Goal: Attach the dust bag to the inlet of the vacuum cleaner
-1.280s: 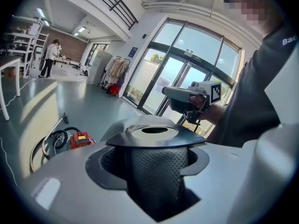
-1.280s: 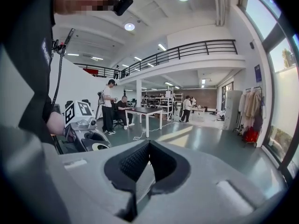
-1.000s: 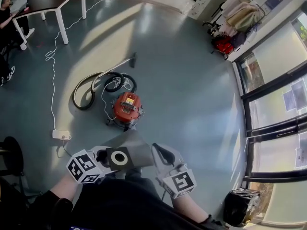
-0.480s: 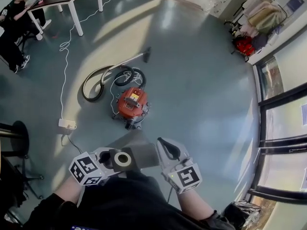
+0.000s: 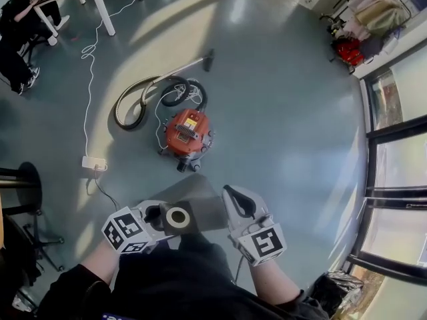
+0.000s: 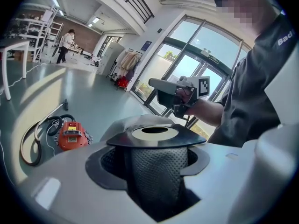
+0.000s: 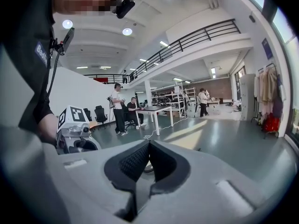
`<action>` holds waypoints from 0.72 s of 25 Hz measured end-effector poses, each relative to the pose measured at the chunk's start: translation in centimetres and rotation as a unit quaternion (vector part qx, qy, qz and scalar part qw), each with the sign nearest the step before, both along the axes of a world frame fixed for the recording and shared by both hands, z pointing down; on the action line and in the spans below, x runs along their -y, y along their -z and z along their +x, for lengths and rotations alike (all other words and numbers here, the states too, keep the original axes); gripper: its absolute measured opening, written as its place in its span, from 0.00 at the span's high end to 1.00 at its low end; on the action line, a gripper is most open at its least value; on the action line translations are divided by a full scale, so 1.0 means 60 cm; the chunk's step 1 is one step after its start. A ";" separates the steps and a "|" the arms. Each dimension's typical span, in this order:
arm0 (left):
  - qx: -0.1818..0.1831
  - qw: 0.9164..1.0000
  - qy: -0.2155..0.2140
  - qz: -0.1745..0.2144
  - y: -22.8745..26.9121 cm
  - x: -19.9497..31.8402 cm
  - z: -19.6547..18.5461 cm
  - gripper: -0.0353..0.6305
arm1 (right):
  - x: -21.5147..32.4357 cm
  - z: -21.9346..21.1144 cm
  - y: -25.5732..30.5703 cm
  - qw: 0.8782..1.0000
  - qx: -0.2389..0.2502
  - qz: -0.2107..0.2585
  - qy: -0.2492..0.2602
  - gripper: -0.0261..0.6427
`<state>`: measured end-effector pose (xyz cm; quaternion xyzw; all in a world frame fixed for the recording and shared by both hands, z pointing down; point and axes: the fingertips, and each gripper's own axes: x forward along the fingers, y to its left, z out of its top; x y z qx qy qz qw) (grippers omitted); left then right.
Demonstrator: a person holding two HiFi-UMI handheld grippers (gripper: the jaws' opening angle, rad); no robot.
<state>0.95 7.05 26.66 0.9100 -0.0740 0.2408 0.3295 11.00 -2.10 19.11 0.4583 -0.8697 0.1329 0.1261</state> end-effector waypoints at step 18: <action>-0.017 0.994 -0.096 -0.055 -0.148 0.012 -0.047 0.49 | 0.038 -0.089 -0.106 0.999 0.000 0.002 -0.047 0.97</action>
